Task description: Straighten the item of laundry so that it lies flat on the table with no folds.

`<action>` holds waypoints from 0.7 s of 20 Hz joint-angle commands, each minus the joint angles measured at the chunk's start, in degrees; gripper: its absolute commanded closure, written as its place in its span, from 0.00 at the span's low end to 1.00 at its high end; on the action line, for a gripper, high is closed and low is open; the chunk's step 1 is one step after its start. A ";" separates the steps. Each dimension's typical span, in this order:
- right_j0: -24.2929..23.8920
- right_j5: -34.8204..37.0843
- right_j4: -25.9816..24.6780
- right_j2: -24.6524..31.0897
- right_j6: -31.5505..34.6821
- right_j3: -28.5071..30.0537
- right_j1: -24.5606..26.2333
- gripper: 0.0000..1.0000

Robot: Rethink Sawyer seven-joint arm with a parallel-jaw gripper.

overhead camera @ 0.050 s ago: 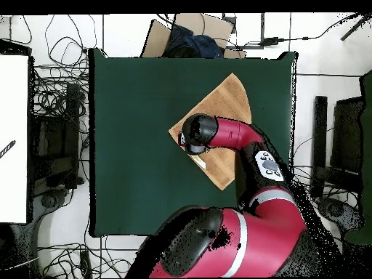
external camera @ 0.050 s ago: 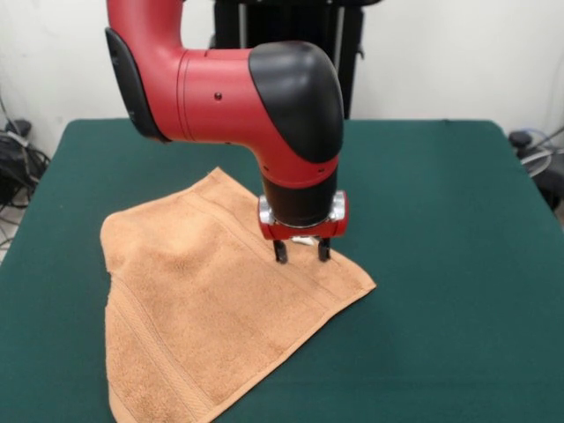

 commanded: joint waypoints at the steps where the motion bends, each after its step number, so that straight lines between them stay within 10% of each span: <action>1: 0.41 -7.12 -2.21 0.34 5.85 2.13 2.67 0.00; 14: 0.41 -6.73 -2.12 0.36 5.71 2.26 2.39 0.00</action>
